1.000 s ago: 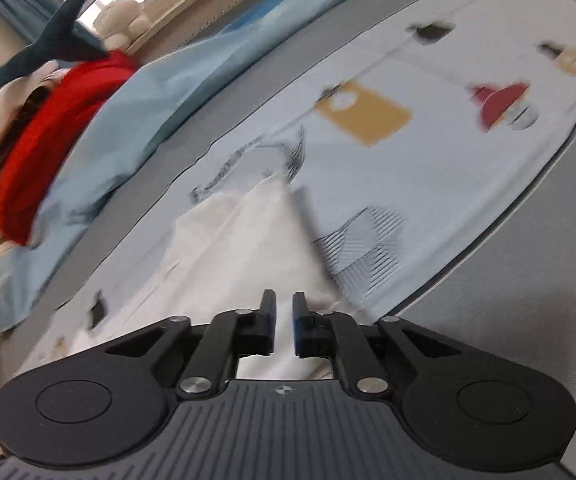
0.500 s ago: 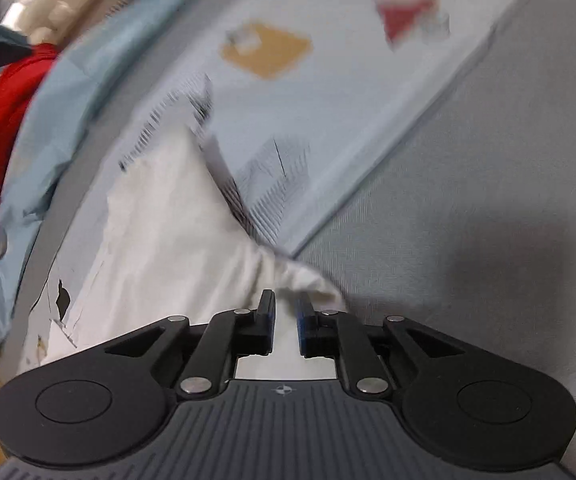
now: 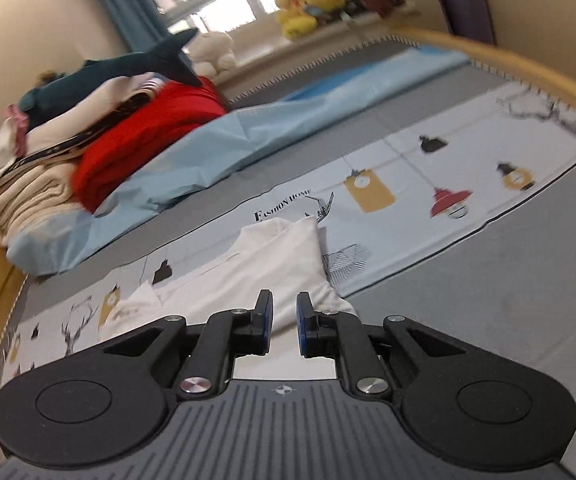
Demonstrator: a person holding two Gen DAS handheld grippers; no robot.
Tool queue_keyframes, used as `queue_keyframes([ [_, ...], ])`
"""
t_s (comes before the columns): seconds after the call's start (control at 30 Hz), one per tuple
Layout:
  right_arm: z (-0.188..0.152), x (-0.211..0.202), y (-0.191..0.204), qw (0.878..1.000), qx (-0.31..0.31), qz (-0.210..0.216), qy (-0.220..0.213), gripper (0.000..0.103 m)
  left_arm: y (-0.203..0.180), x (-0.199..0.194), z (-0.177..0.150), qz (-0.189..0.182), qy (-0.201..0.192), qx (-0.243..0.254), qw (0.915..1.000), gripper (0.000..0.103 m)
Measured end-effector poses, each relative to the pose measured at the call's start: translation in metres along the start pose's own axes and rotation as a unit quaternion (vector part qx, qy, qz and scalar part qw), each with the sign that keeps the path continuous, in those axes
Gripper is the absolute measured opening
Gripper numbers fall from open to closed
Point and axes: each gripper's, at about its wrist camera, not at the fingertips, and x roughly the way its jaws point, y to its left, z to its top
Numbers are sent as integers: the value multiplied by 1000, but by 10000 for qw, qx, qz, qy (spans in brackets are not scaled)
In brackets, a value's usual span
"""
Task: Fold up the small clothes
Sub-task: 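Move both open grippers to the shirt hem, then grasp the shirt hem corners with both grippers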
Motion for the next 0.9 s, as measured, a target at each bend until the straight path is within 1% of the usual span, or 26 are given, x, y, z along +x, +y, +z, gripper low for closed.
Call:
queue_keyframes([
  [0.13, -38, -34, -17, 10000, 8, -74, -52, 13, -1, -32, -41, -434, -228, 155, 9987, 44],
  [0.17, -47, -40, -20, 9999, -11, -110, -21, 13, 1, -36, -55, -568, -260, 188, 9979, 38],
  [0.2, -56, -43, -24, 9998, -60, -172, 21, 13, 3, -38, -69, -692, -267, 200, 9970, 23],
  [0.23, -62, -47, -28, 9997, -53, -249, 42, 13, 7, -37, -80, -753, -192, 109, 9969, 16],
  [0.27, -67, -51, -31, 9998, 0, -217, -2, 13, 13, -38, -86, -898, -132, -53, 9959, 11],
  [0.33, -79, -54, -37, 9999, -18, -106, -25, 12, 24, -46, -97, -1192, -271, -315, 9920, 11],
  [0.4, -90, -47, -43, 9995, -7, -214, 243, 12, 32, -46, -105, -1229, -148, -478, 9912, 11],
  [0.5, -109, -37, -48, 9982, -31, -206, 561, 12, 44, -43, -118, -1268, -25, -560, 9903, 11],
  [0.53, -114, -32, -49, 9970, -40, -287, 721, 13, 48, -36, -125, -1267, 46, -645, 9898, 11],
  [0.57, -119, -27, -49, 9958, -81, -336, 846, 13, 54, -26, -134, -1282, 163, -867, 9878, 11],
  [0.6, -122, -25, -49, 9952, -136, -334, 908, 13, 59, -15, -140, -1288, 431, -1158, 9839, 12],
  [0.63, -124, -21, -48, 9941, -208, -361, 1003, 13, 61, -4, -143, -1227, 767, -1337, 9804, 12],
  [0.67, -126, -18, -48, 9928, -283, -415, 1083, 13, 60, 5, -146, -1091, 945, -1352, 9802, 13],
  [0.73, -129, -13, -49, 9909, -340, -492, 1208, 13, 56, 17, -152, -788, 1186, -1243, 9820, 14],
  [0.77, -129, -11, -50, 9903, -314, -514, 1250, 13, 55, 23, -155, -707, 1316, -1213, 9813, 17],
  [0.83, -132, -5, -53, 9883, -287, -588, 1378, 14, 56, 32, -158, -609, 1490, -1229, 9793, 23],
  [0.87, -133, -2, -54, 9872, -294, -626, 1439, 15, 57, 34, -158, -522, 1492, -1244, 9795, 29],
  [0.9, -134, 2, -54, 9855, -310, -684, 1523, 18, 58, 34, -158, -466, 1476, -1270, 9797, 31],
])
